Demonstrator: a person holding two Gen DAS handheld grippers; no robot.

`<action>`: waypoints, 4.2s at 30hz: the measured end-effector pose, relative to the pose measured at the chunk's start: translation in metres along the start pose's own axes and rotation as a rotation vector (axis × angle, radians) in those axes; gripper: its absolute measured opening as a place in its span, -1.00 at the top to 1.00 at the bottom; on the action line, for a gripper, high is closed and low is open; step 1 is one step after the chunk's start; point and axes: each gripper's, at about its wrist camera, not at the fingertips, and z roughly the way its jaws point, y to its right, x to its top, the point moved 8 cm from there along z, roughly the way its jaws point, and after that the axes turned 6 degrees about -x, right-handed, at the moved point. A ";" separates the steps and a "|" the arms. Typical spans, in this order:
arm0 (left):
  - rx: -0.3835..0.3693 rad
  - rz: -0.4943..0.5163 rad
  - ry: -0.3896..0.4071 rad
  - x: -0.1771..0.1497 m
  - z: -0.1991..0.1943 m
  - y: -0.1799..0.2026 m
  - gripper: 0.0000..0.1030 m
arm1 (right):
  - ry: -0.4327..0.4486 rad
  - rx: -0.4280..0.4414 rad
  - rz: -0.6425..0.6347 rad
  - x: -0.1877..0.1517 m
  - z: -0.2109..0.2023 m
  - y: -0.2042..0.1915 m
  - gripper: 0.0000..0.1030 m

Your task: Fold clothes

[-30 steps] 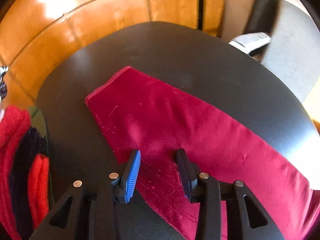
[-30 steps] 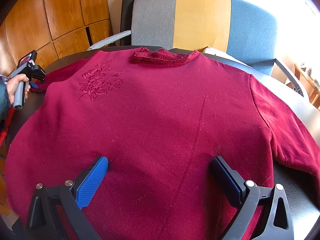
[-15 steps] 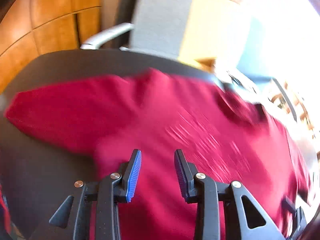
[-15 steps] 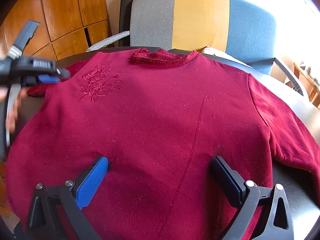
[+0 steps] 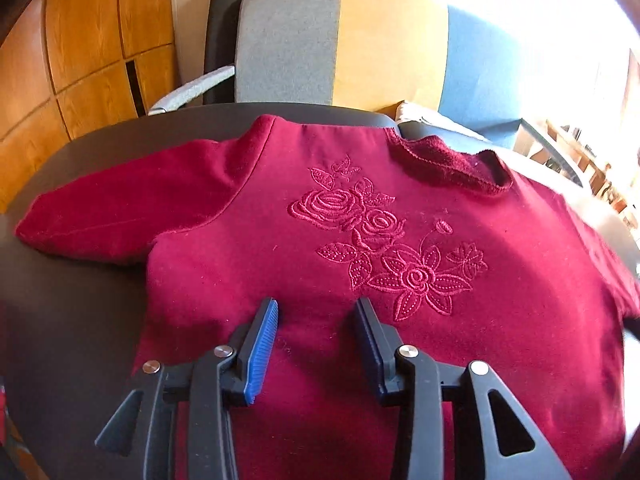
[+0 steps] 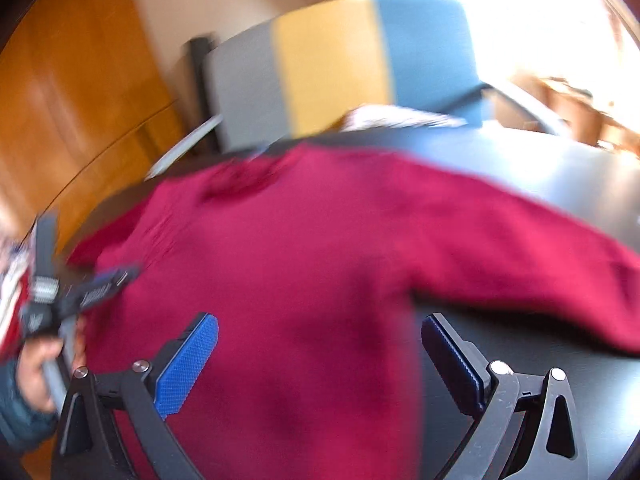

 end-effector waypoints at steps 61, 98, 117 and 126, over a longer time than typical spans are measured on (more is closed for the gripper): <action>-0.011 -0.133 0.032 0.009 0.013 -0.003 0.16 | 0.071 -0.246 0.486 0.088 -0.016 0.270 0.92; -0.067 -0.145 0.033 0.010 0.008 -0.001 -0.04 | 0.142 -0.384 0.797 0.021 -0.018 0.344 -1.00; -0.085 -0.159 0.040 0.010 0.006 -0.002 -0.05 | 0.119 -0.277 0.542 0.096 -0.015 0.272 0.80; -0.097 -0.173 0.045 0.010 0.007 -0.001 -0.05 | 0.062 0.048 0.320 0.120 0.042 0.074 0.80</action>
